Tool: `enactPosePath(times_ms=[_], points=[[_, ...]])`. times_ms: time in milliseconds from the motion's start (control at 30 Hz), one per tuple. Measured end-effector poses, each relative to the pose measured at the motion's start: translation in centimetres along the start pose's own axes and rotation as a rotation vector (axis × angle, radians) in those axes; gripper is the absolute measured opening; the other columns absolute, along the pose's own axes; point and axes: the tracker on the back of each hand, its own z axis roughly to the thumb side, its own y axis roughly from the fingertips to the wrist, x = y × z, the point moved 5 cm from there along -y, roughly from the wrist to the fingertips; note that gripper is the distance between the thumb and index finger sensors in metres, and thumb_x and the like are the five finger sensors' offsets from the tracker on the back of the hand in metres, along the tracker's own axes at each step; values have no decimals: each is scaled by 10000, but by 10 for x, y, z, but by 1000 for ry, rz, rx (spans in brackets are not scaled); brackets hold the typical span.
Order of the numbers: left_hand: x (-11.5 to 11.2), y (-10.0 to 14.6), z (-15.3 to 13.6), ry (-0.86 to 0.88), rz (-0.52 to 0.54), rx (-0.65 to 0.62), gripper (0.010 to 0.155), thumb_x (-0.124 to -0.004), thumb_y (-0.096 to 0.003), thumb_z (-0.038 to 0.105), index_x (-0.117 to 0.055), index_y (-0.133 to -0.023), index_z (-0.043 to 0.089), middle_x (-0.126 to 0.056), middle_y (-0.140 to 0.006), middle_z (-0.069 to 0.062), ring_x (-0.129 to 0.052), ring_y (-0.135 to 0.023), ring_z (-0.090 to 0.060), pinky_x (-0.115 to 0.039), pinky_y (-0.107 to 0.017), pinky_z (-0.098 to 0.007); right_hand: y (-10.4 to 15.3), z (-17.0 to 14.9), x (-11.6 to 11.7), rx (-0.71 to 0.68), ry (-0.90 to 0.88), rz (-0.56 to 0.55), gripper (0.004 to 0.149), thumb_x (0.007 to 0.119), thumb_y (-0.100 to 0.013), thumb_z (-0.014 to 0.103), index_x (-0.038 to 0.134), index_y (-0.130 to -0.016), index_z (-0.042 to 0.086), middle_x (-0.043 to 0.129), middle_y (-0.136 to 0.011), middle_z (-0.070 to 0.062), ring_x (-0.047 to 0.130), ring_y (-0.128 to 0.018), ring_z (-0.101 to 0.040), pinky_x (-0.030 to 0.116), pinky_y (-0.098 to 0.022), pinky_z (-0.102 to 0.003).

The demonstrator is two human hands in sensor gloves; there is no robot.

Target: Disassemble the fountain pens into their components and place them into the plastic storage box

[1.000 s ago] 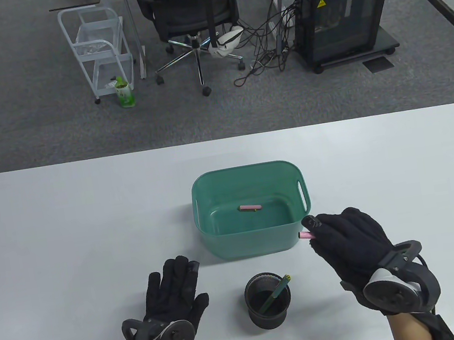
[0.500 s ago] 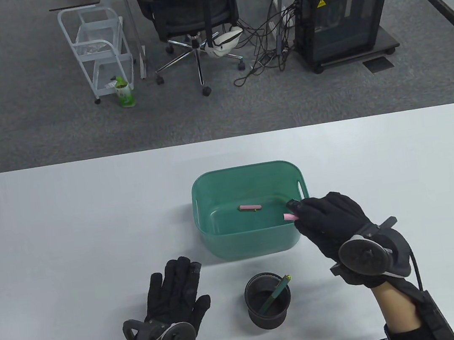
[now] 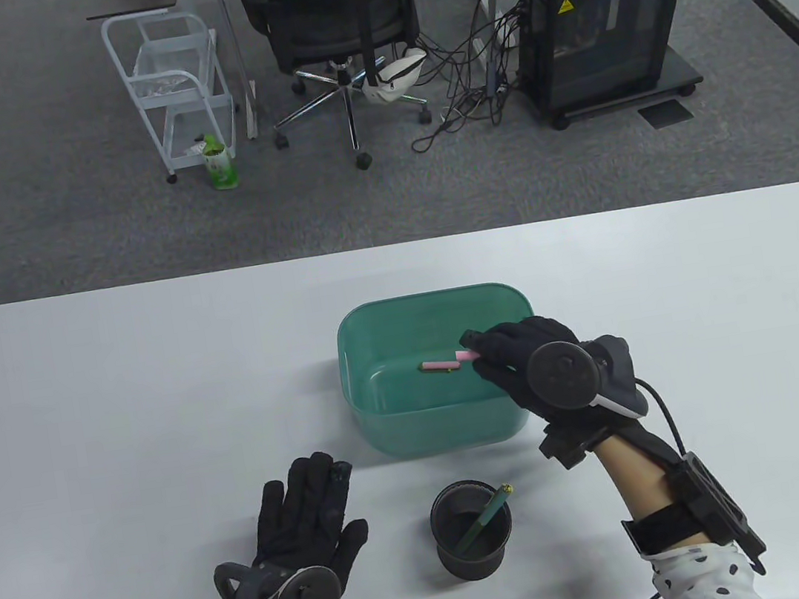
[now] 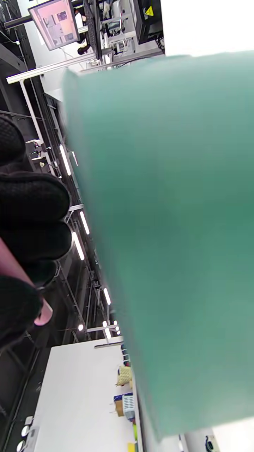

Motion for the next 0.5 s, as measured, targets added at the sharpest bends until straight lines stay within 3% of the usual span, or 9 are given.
enactPosePath(times_ms=[500], points=[[0, 0, 0, -2, -2, -8, 700, -409, -684, 506, -345, -1269, 128, -381, -1336, -164, -347, -1219, -391, -227, -875, -574, -7, 2, 28, 1, 48, 75, 436, 729, -547, 465, 803, -964, 358, 850, -929, 74, 846, -835, -150, 584, -779, -457]])
